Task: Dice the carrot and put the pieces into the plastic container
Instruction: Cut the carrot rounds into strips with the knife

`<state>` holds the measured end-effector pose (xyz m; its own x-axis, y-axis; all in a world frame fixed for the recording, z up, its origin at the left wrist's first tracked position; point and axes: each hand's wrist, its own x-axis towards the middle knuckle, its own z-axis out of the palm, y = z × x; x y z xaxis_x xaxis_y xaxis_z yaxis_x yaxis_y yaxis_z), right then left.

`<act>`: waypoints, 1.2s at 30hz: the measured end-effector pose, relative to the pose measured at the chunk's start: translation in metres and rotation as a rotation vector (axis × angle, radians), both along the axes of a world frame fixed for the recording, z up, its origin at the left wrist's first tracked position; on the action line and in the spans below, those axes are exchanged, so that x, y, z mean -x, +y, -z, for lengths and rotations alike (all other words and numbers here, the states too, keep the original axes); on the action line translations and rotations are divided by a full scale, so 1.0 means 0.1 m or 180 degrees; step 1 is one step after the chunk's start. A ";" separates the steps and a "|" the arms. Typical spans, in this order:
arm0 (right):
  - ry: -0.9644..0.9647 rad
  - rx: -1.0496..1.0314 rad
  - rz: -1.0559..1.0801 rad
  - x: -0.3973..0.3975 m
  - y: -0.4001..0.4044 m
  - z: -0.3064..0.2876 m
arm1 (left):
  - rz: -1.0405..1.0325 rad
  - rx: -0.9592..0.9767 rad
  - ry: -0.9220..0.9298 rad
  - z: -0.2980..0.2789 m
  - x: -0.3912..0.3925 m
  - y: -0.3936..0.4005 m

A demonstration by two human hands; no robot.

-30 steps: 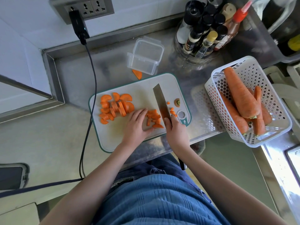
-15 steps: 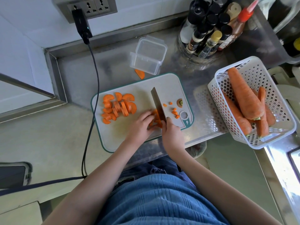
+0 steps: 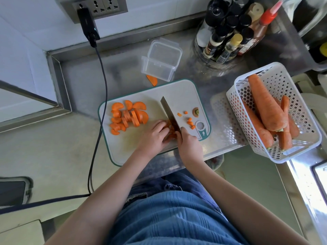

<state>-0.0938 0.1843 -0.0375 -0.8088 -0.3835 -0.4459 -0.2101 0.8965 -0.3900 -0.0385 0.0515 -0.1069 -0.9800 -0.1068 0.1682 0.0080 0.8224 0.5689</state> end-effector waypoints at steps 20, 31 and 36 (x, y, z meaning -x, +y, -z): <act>0.0039 0.0361 0.0305 0.32 0.14 -0.03 | -0.0217 0.0018 -0.0080 -0.06 -0.01 0.07; -0.0209 0.0472 0.0592 0.02 0.21 -0.11 | -0.0533 -0.0085 -0.0341 -0.19 -0.01 0.06; -0.0299 0.0451 0.0587 -0.05 0.17 -0.05 | -0.0464 -0.0565 -0.0429 -0.24 0.04 0.10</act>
<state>-0.0887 0.2012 -0.0321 -0.8284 -0.2973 -0.4747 -0.0048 0.8512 -0.5247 -0.0426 0.0611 -0.0830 -0.9643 -0.2646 0.0032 -0.1889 0.6965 0.6922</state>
